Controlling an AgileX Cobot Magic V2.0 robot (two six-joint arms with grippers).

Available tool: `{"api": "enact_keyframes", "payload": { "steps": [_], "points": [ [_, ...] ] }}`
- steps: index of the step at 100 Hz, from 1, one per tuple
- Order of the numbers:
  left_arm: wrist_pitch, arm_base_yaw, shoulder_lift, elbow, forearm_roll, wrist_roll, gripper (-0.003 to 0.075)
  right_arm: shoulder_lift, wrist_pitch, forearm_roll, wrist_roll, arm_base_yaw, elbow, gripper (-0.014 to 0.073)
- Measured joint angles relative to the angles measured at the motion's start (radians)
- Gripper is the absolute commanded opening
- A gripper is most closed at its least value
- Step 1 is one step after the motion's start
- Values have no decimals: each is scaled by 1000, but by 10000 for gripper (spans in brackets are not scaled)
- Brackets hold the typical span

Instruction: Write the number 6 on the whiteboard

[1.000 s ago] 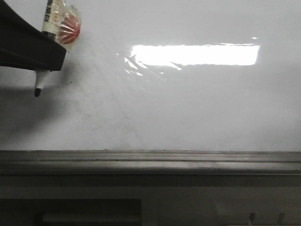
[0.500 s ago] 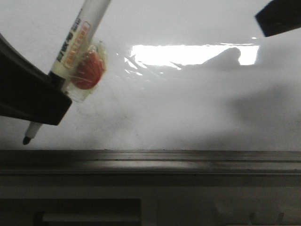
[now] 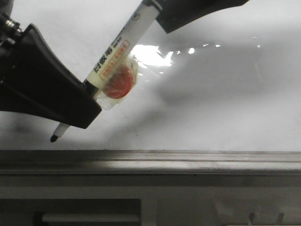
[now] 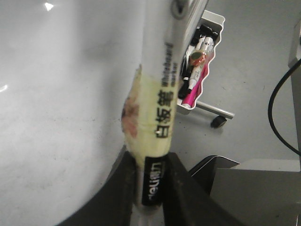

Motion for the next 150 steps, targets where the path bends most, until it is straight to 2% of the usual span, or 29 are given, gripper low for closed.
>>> {"api": "enact_keyframes", "payload": {
  "steps": [6, 13, 39, 52, 65, 71, 76, 83, 84, 85, 91, 100, 119, 150],
  "points": [
    [-4, 0, 0, -6, 0, -2, -20, 17, 2, 0, 0, 6, -3, 465],
    [-9, 0, 0, -10, 1, -2, -20, 33, 2, -4, 0, 15, -3, 418],
    [-19, -1, 0, -10, 2, -2, -20, 47, -11, -4, -13, 29, -4, 112],
    [-21, -1, 0, -10, 5, -4, -20, 47, -19, -10, -33, 41, -4, -75],
    [-21, -1, 0, -10, 3, -9, -15, 47, -23, -17, -42, 41, -4, -63],
    [-21, -1, 0, -10, -7, -9, 22, 47, -23, -17, -43, 41, -6, -63],
    [-21, -1, 0, -10, -9, -9, 86, 47, -23, -17, -48, 41, -6, -62],
    [-21, -1, 0, -10, -13, -9, 227, 47, -23, -17, -54, 41, -6, -50],
    [-21, 0, 0, -10, -15, -9, 277, 47, -23, -17, -54, 41, -6, -46],
    [-23, 1, 0, -10, -19, -9, 277, 47, -23, -14, -54, 41, -6, -45],
    [-21, 11, -4, -10, -36, -9, 443, 45, -26, -10, -60, 42, -6, -43],
    [-25, 52, -26, -10, -80, -7, 545, 21, -42, -10, -62, 42, -6, -43],
    [-25, 206, -143, -10, -177, -7, 525, -131, -166, -12, -66, 42, 82, -43],
    [-81, 424, -416, 100, -258, -7, 417, -535, -464, -19, -75, 44, 426, -45]
  ]
}}
